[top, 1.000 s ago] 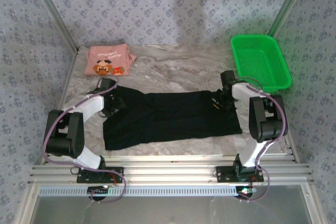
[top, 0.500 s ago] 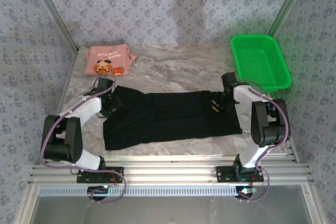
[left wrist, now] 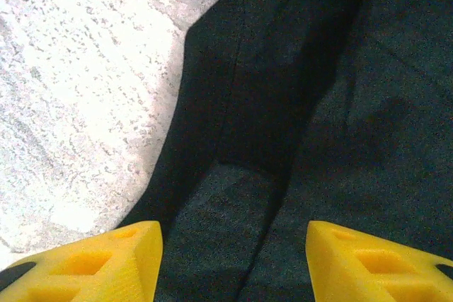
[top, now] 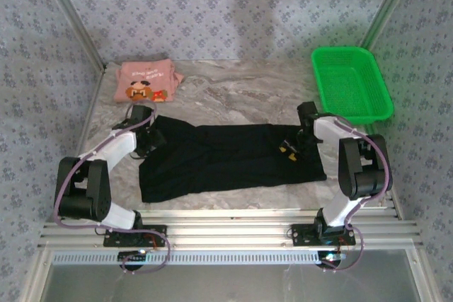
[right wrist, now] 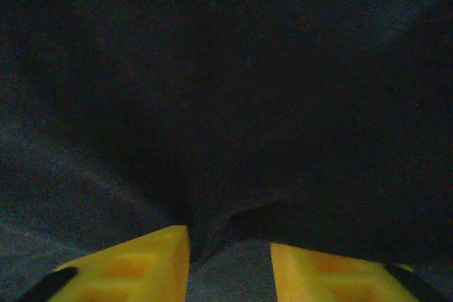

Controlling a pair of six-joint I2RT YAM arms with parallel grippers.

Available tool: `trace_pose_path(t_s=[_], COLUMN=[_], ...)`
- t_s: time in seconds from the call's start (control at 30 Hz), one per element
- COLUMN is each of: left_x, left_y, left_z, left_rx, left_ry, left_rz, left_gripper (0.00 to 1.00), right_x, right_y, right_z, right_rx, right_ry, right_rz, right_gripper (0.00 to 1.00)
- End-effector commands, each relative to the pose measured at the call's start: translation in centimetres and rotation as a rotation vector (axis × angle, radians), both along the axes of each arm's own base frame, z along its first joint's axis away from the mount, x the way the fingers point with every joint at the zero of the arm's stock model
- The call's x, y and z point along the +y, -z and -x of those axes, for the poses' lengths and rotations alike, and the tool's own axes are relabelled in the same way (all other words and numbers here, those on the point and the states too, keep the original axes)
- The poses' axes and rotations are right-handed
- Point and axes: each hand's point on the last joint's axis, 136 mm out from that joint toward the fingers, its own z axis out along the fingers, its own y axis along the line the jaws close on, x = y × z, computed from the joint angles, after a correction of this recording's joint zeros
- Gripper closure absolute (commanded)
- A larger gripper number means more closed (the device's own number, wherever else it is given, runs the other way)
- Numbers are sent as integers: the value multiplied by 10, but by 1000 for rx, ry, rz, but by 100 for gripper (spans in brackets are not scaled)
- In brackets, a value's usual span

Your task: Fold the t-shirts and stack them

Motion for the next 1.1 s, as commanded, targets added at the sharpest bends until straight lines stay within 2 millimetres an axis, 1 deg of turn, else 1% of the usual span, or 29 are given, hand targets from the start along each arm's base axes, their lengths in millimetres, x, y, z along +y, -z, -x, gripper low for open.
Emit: trace_pose_path(t_s=[0.0,0.07,0.13,0.17,0.2,0.27,0.33,0.43,0.5,0.6,0.67,0.87,0.93,1.0,1.07], left_x=[-4,-11,-22,-27,-33,-46,-59,-74,-80,-81,-80,-77,-75,-72,-68], left_y=[-28,-35,-42,-44,-45,-44,-43,-35,-28,-16,-8,8,12,17,18], left_z=[-12,-18,-25,-29,-32,-40,-47,-54,-56,-56,-55,-54,-54,-51,-50], left_rx=[-49,-56,-68,-73,-77,-82,-88,-75,-72,-48,-33,-6,1,11,15], left_ry=[44,77,115,128,140,148,159,157,147,132,131,126,123,116,105], left_rz=[-33,-50,-62,-60,-53,-7,36,92,122,126,120,101,92,80,76], left_gripper=[42,42,41,42,41,41,41,42,43,44,44,45,46,46,47], right_x=[-13,-22,-36,-43,-51,-66,-76,-83,-90,-98,-97,-99,-95,-93,-89], right_y=[-28,-44,-57,-60,-67,-68,-63,-54,-46,-34,-26,-8,-2,0,-7], right_z=[-14,-26,-36,-39,-48,-58,-68,-81,-87,-87,-87,-90,-92,-93,-94], right_rx=[-64,-105,-129,-135,-151,-155,-147,-126,-113,-66,-43,-11,-6,9,-5], right_ry=[-40,-57,-59,-83,-86,-93,-83,-96,-92,-101,-111,-124,-128,-136,-136], right_rz=[51,88,134,160,189,239,275,286,327,381,380,411,400,404,406], right_gripper=[54,51,50,49,49,49,49,51,52,54,56,58,60,61,61])
